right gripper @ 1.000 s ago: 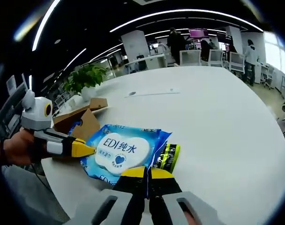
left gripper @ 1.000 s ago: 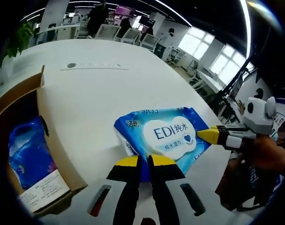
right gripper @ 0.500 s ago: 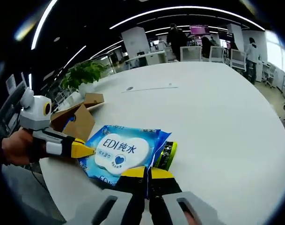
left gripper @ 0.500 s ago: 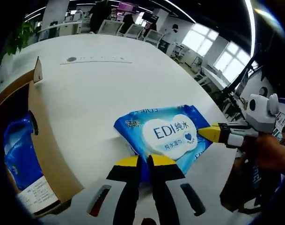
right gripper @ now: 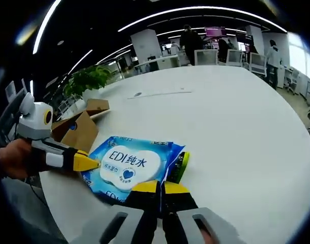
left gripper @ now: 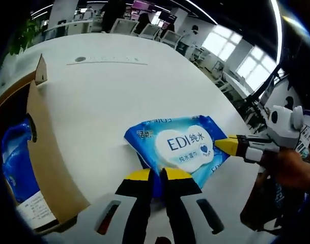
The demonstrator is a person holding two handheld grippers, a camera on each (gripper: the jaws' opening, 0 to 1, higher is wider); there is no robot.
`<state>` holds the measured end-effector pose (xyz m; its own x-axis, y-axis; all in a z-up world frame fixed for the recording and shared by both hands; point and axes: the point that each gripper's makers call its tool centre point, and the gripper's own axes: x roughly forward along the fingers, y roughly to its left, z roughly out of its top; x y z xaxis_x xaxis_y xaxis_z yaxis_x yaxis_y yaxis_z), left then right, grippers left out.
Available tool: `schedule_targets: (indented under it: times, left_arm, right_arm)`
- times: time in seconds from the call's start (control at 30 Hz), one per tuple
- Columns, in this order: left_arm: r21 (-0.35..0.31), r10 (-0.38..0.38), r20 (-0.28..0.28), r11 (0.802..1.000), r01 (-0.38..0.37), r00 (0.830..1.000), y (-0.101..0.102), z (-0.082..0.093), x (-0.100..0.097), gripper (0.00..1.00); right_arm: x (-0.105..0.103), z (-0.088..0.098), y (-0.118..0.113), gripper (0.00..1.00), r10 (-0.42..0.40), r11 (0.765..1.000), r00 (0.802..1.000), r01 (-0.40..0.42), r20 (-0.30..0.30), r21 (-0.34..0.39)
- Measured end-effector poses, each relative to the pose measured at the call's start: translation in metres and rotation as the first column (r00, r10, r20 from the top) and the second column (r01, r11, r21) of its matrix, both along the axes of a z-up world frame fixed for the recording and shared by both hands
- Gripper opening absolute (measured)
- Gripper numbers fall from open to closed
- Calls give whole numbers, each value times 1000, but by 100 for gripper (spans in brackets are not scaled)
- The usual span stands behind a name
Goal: Operate the shoe box by opening the lid, removing the specified soft item, and placing it in the target area until the item is outside and the box remains undamaged.
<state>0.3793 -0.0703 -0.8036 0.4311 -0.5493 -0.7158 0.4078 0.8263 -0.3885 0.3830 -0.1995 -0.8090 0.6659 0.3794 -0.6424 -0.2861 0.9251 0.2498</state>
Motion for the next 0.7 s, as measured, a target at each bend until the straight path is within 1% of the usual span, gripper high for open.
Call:
schedule_targets:
  times: [0.07, 0.17, 0.23, 0.33, 0.4, 0.47, 0.53, 0.63, 0.7]
  left_arm:
    - [4, 7, 0, 1000, -7, 1000, 1, 0, 1, 7]
    - [-4, 22, -5, 1000, -22, 1000, 2, 2, 2, 8]
    - [14, 15, 26, 1000, -15, 1000, 7, 7, 4, 5]
    - [6, 12, 28, 1000, -12, 1000, 9, 10, 5, 5]
    - [18, 6, 39, 1000, -7, 999, 11, 11, 5, 4]
    - [17, 9, 43, 1000, -10, 999, 12, 14, 4, 3]
    - [24, 8, 61, 1000, -9, 998, 14, 18, 5, 0]
    - [38, 4, 88, 999, -7, 996, 17, 25, 3, 0]
    - [35, -4, 93, 999, 0, 996, 16, 28, -1, 0]
  right_arm:
    - [0, 1, 1, 0, -10, 1000, 1000, 10, 7, 4]
    - [-1, -2, -1, 0, -23, 1000, 1000, 23, 2, 4]
    - [-1, -2, -2, 0, -31, 1000, 1000, 31, 0, 1]
    - [-1, -2, -3, 0, -37, 999, 999, 37, 0, -4]
    - [-2, -4, -4, 0, -50, 999, 999, 51, -14, 1]
    - [-3, -3, -4, 0, -57, 998, 998, 57, -13, -2]
    - [-2, -3, -6, 0, -66, 998, 998, 65, -12, -7]
    - [-3, 0, -10, 0, -89, 996, 996, 88, -16, -14]
    - [-3, 2, -11, 0, -93, 996, 996, 93, -13, -13]
